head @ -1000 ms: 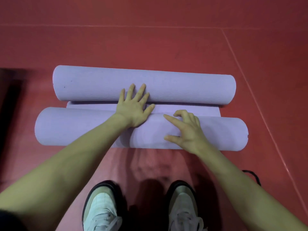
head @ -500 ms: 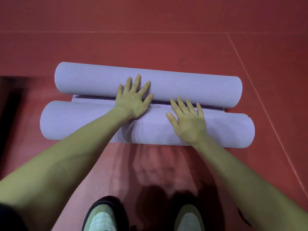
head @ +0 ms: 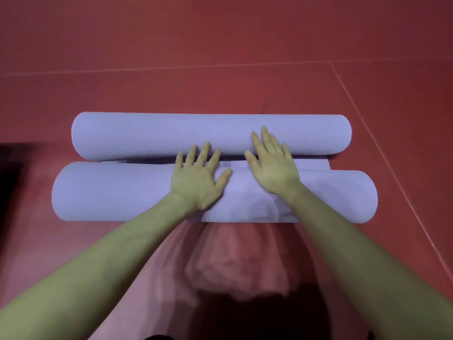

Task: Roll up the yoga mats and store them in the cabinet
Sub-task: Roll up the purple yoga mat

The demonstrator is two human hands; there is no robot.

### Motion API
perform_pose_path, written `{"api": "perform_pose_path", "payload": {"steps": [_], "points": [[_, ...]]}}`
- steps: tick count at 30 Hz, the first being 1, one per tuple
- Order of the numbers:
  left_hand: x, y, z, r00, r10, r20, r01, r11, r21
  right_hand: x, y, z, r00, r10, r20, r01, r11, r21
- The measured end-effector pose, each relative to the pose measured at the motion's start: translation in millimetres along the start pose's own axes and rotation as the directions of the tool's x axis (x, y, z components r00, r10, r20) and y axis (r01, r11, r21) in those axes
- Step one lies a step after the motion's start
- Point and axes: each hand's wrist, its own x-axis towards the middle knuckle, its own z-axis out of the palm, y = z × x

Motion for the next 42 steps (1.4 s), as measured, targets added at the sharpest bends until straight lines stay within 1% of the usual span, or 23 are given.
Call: {"api": "perform_pose_path", "payload": {"steps": [2,3,5,7,10,13,15,17,18,20,22,23,24,26,30,32,33,35,36,37,38,40,42], "points": [[12.0,0.5,-3.5,0.999,-0.022,0.026,0.023,0.999,-0.025,0.7,-1.4,-0.4,1.000,-0.005,-0.011,0.005,1.000,0.010],[18.5,0.1,-4.8,0.999,-0.031,0.037,0.033,0.999,-0.034,-2.2,-2.7,1.5,0.999,-0.019,-0.048,0.019,1.000,-0.001],[32.8,-2.6,-8.7,0.998,-0.044,0.048,0.046,0.998,-0.044,-13.1,-8.3,6.6,0.975,-0.077,-0.210,0.066,0.996,-0.059],[46.1,-6.4,-12.8,0.998,-0.041,0.049,0.044,0.997,-0.061,-19.7,-11.0,13.5,0.943,-0.137,-0.305,0.112,0.989,-0.099],[55.1,-9.8,-14.9,1.000,-0.014,0.013,0.015,0.995,-0.103,-22.0,-14.0,19.4,0.953,-0.158,-0.260,0.126,0.983,-0.137],[47.2,-14.1,-16.9,0.997,0.030,-0.075,-0.036,0.996,-0.084,-7.6,-15.6,11.5,0.959,-0.139,-0.246,0.108,0.985,-0.136],[35.0,-14.8,-17.2,0.995,0.049,-0.091,-0.055,0.997,-0.061,7.0,-13.3,3.3,0.982,-0.118,-0.148,0.100,0.987,-0.125],[22.6,-13.7,-13.0,0.992,0.075,-0.103,-0.081,0.995,-0.050,22.9,-11.0,-5.7,0.997,-0.082,0.014,0.083,0.995,-0.058],[18.0,-13.7,-8.3,0.988,0.098,-0.123,-0.103,0.994,-0.036,28.2,-10.5,-8.9,0.996,-0.079,0.033,0.080,0.996,-0.033],[16.8,-13.4,-1.7,0.976,0.124,-0.180,-0.128,0.992,-0.011,33.6,-11.3,-12.4,0.997,-0.077,0.016,0.077,0.997,-0.008],[25.4,-14.1,-1.3,0.975,0.118,-0.186,-0.121,0.993,-0.005,33.1,-11.7,-10.7,0.997,-0.081,-0.020,0.080,0.997,-0.017],[31.7,-14.6,-3.0,0.978,0.109,-0.175,-0.111,0.994,-0.001,28.1,-11.6,-7.1,0.993,-0.094,-0.070,0.090,0.995,-0.048],[38.8,-15.1,-5.6,0.980,0.104,-0.172,-0.105,0.994,0.003,21.4,-12.0,-2.4,0.980,-0.120,-0.159,0.107,0.990,-0.086],[52.3,-16.7,-11.2,0.983,0.098,-0.158,-0.098,0.995,0.008,7.8,-10.9,7.1,0.940,-0.185,-0.286,0.160,0.981,-0.108],[66.1,-20.1,-15.6,0.986,0.114,-0.123,-0.112,0.993,0.020,-3.6,2.8,12.3,0.929,-0.263,-0.262,0.238,0.963,-0.125],[65.2,-25.0,-16.9,0.968,0.184,-0.173,-0.185,0.983,0.015,-1.5,7.1,11.8,0.932,-0.301,-0.202,0.262,0.944,-0.202],[62.2,-28.9,-16.4,0.940,0.268,-0.210,-0.269,0.963,0.024,-0.2,6.8,10.1,0.940,-0.302,-0.155,0.261,0.935,-0.241],[55.0,-39.6,-10.8,0.848,0.459,-0.266,-0.435,0.889,0.146,5.2,5.0,6.2,0.954,-0.289,-0.078,0.250,0.912,-0.325],[52.1,-44.8,-6.9,0.813,0.515,-0.272,-0.464,0.855,0.232,8.9,4.5,4.1,0.960,-0.276,-0.040,0.242,0.897,-0.369],[49.8,-47.7,-4.2,0.813,0.527,-0.249,-0.455,0.841,0.295,11.6,4.5,2.7,0.965,-0.261,-0.011,0.236,0.888,-0.395],[48.8,-47.7,-4.0,0.840,0.500,-0.212,-0.424,0.848,0.318,14.1,5.6,2.5,0.965,-0.263,-0.016,0.233,0.881,-0.413],[50.2,-41.7,-7.6,0.906,0.402,-0.130,-0.348,0.885,0.311,16.9,6.9,3.0,0.960,-0.275,-0.047,0.228,0.871,-0.436],[52.2,-35.7,-11.0,0.941,0.329,-0.085,-0.288,0.905,0.314,19.2,6.9,5.8,0.952,-0.296,-0.075,0.236,0.871,-0.430]]}}
